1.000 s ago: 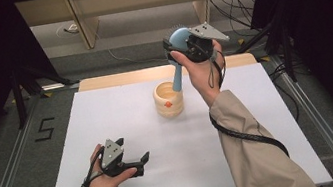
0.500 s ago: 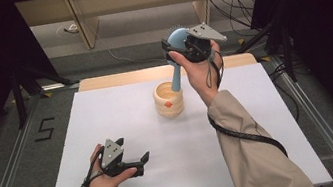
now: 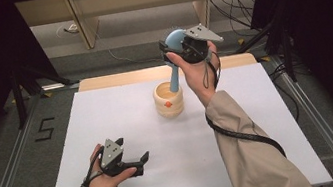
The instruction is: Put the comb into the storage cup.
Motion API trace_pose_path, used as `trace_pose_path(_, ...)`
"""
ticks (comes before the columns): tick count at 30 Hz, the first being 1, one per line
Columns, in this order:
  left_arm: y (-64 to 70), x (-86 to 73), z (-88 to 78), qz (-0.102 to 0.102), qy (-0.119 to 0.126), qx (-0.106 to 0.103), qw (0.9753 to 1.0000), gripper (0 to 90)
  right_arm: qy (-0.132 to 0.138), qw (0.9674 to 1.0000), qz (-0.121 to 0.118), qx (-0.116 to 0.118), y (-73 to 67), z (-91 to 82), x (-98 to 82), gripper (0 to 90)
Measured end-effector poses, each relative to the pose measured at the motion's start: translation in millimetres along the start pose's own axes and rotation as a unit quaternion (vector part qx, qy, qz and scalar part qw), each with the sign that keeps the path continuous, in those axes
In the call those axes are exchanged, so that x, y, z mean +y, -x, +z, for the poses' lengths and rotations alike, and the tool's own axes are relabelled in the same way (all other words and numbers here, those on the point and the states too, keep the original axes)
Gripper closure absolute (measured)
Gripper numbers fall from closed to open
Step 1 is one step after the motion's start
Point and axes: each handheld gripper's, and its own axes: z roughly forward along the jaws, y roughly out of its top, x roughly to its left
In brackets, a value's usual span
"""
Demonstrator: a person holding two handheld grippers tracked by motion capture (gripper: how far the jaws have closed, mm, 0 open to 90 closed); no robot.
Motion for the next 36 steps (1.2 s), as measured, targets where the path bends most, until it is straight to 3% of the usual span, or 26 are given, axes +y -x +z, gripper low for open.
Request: trace_pose_path(36, -0.9, -1.2, 1.7, -0.001, -0.002, -0.002, 1.0000, 0.2, -0.008, 1.0000, -0.002, -0.002, -3.4, 16.3, -11.4, 20.4)
